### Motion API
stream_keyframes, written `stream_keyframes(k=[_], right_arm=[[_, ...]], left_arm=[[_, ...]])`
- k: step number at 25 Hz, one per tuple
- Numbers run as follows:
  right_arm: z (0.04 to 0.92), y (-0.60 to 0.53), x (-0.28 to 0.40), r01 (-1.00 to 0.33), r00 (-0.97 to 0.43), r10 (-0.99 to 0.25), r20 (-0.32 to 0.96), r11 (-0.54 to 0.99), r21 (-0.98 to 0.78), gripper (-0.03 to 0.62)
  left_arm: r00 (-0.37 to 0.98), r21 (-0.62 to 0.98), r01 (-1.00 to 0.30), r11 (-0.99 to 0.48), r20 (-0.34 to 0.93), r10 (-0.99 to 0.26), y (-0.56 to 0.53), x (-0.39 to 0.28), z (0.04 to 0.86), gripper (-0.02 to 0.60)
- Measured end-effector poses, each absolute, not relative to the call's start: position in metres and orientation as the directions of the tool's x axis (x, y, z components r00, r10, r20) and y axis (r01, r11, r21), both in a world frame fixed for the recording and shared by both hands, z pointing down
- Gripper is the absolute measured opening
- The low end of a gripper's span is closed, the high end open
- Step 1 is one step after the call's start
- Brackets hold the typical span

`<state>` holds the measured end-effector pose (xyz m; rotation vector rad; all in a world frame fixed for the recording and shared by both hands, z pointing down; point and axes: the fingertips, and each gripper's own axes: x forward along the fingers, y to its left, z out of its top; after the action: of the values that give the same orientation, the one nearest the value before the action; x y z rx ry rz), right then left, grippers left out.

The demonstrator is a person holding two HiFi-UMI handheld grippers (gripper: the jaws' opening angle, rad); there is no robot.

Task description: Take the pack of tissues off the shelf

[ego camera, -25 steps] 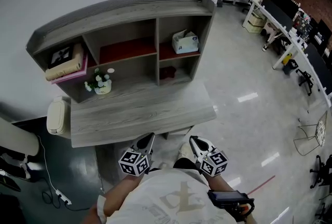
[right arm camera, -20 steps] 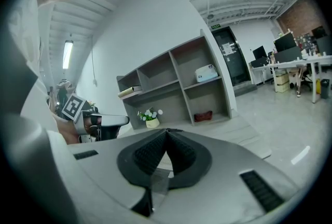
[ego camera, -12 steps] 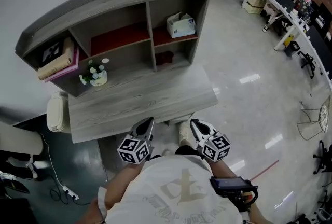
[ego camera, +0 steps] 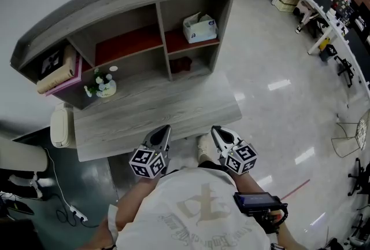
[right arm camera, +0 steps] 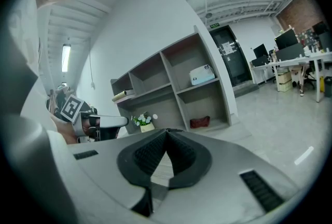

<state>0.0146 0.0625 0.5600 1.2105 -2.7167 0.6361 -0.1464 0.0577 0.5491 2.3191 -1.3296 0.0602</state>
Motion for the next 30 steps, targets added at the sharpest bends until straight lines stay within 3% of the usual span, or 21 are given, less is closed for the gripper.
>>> stream_keyframes(k=[30], right_arm=[[0.556, -0.070, 0.033, -0.680, -0.727, -0.650, 0.221, 0.636, -0.365, 0.005]], left_arm=[[0.508, 0.322, -0.846, -0.425, 0.245, -0.826, -0.081, -0.115, 0.521, 0.014]])
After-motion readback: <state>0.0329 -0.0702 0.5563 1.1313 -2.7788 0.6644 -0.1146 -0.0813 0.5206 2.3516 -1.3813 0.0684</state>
